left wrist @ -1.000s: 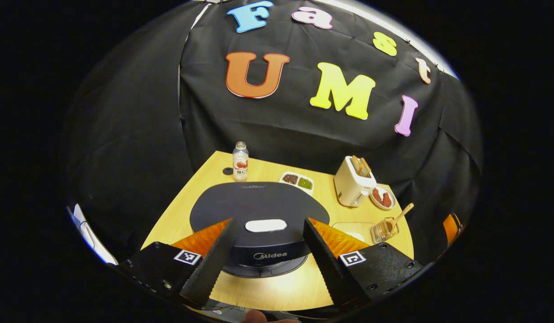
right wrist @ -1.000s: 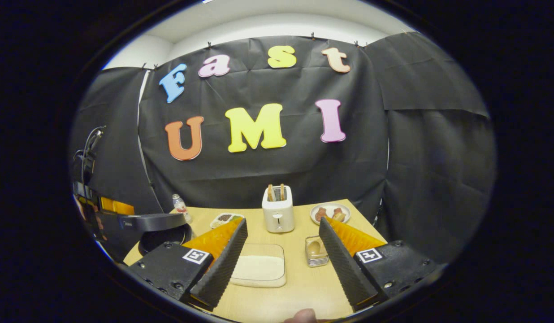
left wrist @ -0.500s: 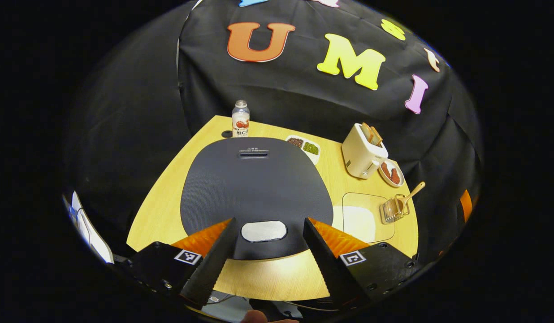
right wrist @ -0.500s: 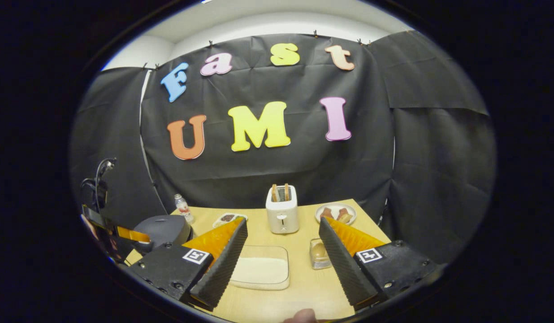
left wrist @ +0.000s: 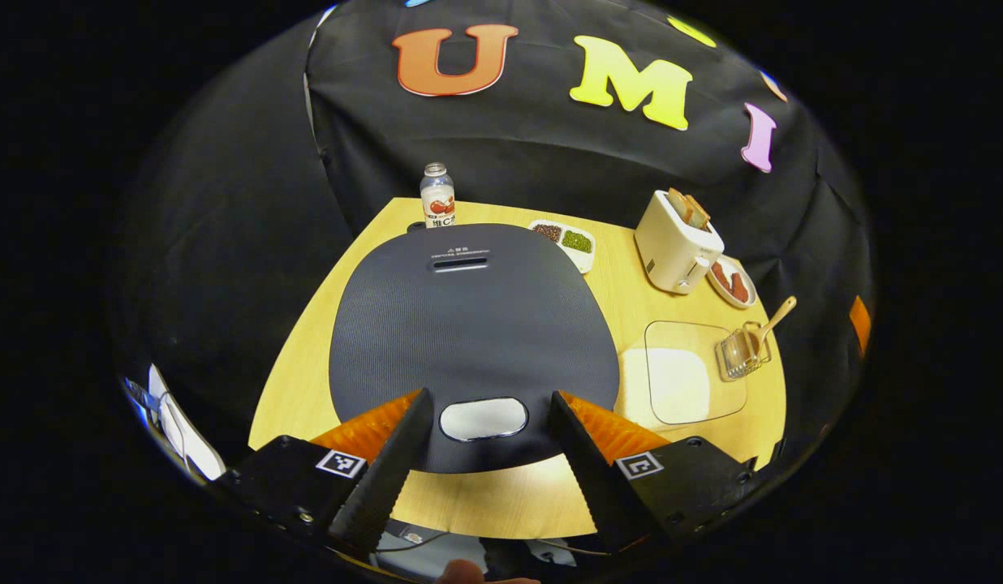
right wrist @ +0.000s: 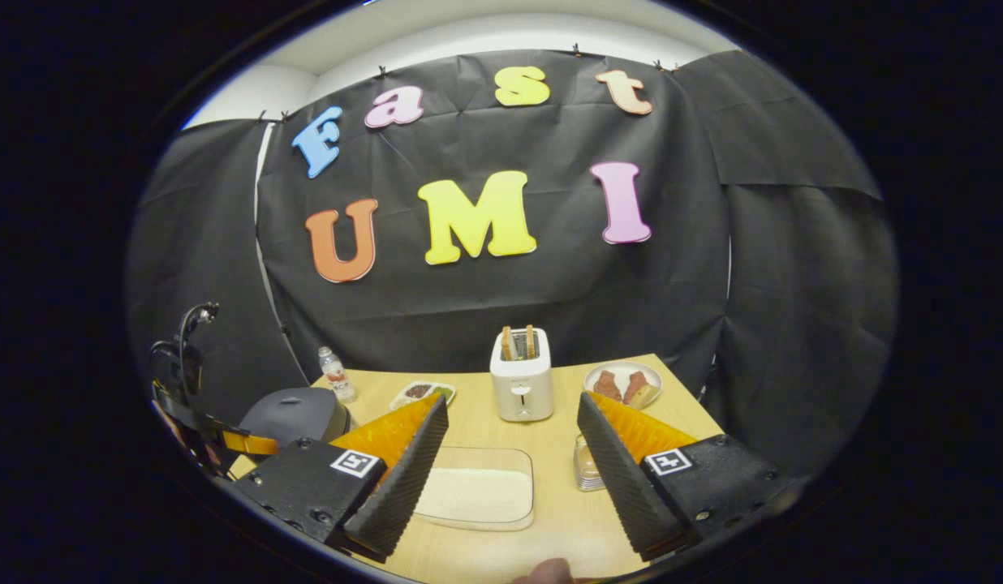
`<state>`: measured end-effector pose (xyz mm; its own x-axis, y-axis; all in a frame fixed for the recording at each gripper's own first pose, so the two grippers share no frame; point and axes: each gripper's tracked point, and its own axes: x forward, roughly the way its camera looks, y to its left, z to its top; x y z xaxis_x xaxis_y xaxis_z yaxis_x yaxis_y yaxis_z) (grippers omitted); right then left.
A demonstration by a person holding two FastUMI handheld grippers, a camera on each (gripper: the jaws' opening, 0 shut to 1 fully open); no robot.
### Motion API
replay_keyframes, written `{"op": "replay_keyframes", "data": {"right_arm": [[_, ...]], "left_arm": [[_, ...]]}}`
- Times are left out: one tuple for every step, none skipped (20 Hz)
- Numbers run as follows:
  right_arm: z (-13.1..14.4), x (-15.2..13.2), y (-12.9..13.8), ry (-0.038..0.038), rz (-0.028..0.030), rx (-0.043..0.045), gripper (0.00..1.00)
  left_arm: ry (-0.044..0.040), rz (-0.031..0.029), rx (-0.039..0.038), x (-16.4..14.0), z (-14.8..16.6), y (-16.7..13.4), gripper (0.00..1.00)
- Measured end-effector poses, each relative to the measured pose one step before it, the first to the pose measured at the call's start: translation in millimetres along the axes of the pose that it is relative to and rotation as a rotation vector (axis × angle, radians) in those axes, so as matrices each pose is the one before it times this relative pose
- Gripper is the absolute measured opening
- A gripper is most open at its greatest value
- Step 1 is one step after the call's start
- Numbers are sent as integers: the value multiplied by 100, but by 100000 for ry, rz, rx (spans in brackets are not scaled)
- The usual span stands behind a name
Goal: Close the left gripper, press the button to open the rice cooker; take a wooden spoon from the chopstick holder with the right hand, scoop a spoonful of rice and pour it into the rice cooker, then put the wooden spoon back into the chopstick holder.
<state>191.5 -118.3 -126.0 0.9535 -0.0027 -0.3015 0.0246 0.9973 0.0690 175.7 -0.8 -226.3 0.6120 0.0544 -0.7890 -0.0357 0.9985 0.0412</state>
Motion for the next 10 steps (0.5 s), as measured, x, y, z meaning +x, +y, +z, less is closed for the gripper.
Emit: {"op": "replay_keyframes", "data": {"right_arm": [[-265,635,299,653,985,565,95],[-300,481,195,861,1086,472,95],[-400,587,104,1119,1003,69,95],[-229,537,14,986,700,-5,95],[-5,606,9,327,825,324,95],[12,626,-59,244,702,191,100],[-198,760,-127,541,459,-126,100],[-283,659,-218,1017,306,249,95],[-158,526,-138,550,505,1025,95],[-78,519,-39,673,588,950,100]], "left_arm": [[1590,245,-1391,258,-371,140,97],[208,577,-2806,-25,71,128,97],[-265,57,-2027,-37,218,-63,98],[274,851,-438,121,-192,148,97],[-351,1063,468,159,24,15,97],[-30,881,-400,55,21,37,97],[602,325,-1164,-118,13,184,97],[69,103,-617,-54,124,-128,97],[-15,434,15,7,90,-55,97],[-279,638,286,76,-34,57,97]]}}
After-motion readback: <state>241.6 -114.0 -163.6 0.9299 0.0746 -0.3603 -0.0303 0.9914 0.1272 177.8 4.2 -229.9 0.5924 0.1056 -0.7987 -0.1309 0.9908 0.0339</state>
